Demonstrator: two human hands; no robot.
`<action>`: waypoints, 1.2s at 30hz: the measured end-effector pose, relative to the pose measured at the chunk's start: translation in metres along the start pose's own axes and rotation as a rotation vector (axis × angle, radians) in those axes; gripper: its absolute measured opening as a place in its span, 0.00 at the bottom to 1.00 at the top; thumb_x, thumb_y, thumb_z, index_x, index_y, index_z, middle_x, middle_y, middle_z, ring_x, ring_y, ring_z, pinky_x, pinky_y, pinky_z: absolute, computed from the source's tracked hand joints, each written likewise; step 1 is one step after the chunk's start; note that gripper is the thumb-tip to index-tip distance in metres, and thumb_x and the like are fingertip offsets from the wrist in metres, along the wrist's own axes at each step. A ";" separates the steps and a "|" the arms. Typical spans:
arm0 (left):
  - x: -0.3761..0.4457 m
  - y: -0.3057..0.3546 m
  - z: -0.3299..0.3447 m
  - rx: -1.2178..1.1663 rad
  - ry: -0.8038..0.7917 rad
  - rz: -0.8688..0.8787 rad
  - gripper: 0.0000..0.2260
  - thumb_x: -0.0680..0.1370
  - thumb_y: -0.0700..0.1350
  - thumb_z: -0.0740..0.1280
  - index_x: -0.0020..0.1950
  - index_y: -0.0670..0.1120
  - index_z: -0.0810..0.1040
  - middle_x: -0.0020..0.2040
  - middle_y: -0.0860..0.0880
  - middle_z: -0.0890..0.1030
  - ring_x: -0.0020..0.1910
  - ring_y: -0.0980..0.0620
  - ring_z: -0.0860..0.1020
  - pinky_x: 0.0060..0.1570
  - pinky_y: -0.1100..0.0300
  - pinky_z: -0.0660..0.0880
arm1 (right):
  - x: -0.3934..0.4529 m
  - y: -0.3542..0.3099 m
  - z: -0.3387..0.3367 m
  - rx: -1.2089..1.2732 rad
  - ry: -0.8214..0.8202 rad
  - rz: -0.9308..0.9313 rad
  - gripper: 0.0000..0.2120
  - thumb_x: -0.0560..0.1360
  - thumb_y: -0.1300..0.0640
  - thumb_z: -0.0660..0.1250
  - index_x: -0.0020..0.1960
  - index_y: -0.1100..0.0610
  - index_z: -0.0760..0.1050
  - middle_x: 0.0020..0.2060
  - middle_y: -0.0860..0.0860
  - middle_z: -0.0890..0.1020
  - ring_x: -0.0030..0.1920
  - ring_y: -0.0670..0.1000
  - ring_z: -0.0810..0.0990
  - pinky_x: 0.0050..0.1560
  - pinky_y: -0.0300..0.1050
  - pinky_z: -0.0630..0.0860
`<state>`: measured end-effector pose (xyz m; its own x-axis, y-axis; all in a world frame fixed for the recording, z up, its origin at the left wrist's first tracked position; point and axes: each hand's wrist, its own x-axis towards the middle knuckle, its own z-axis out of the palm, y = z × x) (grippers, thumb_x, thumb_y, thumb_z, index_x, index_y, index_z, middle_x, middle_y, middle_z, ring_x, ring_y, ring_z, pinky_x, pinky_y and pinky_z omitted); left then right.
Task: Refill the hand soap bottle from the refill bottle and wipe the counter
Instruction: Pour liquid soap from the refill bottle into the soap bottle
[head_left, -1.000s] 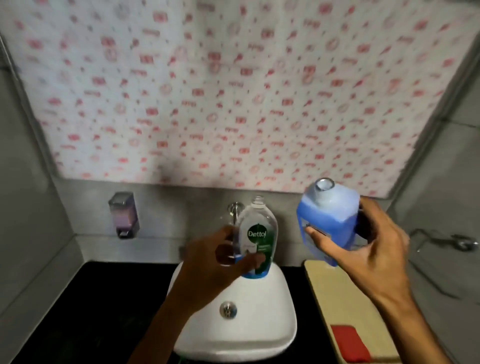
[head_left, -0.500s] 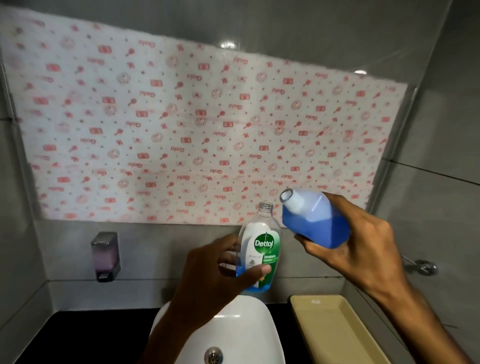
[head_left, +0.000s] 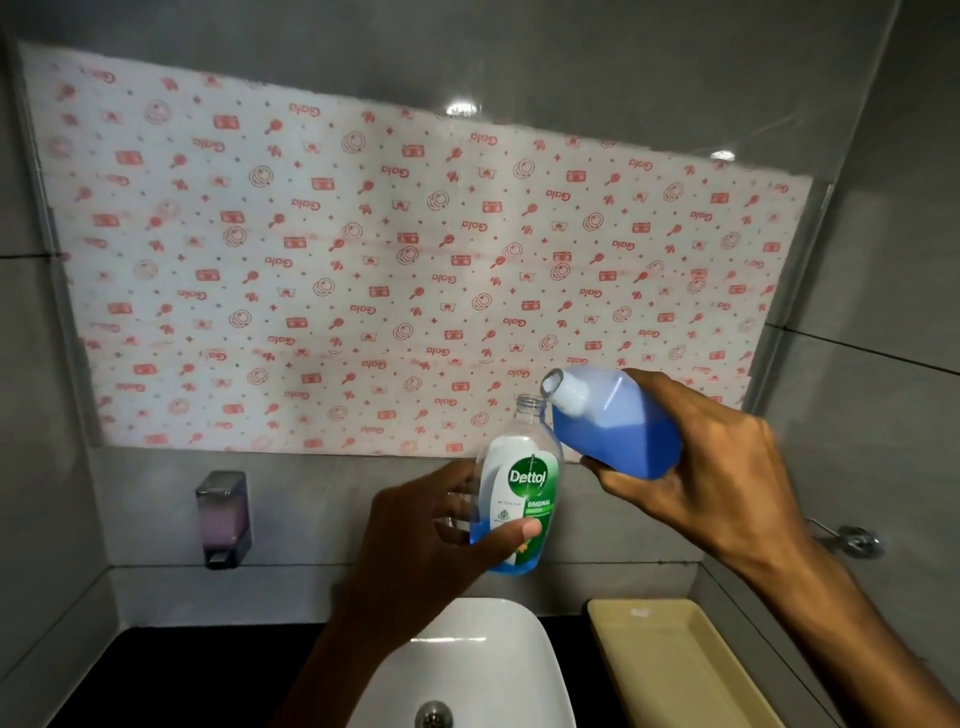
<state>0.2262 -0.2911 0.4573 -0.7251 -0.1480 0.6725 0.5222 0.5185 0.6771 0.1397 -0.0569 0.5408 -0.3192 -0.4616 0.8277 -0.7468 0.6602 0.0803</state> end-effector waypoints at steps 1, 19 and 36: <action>0.000 0.000 0.000 0.002 0.002 0.001 0.18 0.65 0.72 0.71 0.51 0.70 0.74 0.49 0.78 0.79 0.49 0.70 0.82 0.38 0.74 0.79 | 0.001 0.000 0.000 -0.007 0.001 -0.008 0.37 0.63 0.42 0.81 0.67 0.55 0.76 0.50 0.53 0.87 0.41 0.56 0.85 0.38 0.51 0.85; -0.001 0.000 -0.004 0.033 0.021 -0.043 0.20 0.65 0.69 0.71 0.53 0.67 0.73 0.46 0.76 0.79 0.50 0.70 0.81 0.40 0.73 0.80 | 0.011 0.002 0.000 -0.079 -0.019 -0.089 0.37 0.63 0.43 0.81 0.66 0.57 0.76 0.48 0.55 0.86 0.40 0.58 0.85 0.39 0.49 0.83; -0.003 -0.004 -0.001 0.040 0.022 -0.056 0.23 0.65 0.66 0.72 0.56 0.61 0.75 0.52 0.70 0.79 0.54 0.66 0.81 0.43 0.68 0.83 | 0.014 0.000 -0.006 -0.140 -0.035 -0.120 0.36 0.61 0.44 0.82 0.65 0.57 0.77 0.47 0.55 0.87 0.38 0.61 0.85 0.35 0.55 0.84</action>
<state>0.2266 -0.2938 0.4532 -0.7424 -0.1962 0.6406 0.4623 0.5420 0.7018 0.1384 -0.0604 0.5558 -0.2549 -0.5604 0.7880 -0.6928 0.6743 0.2554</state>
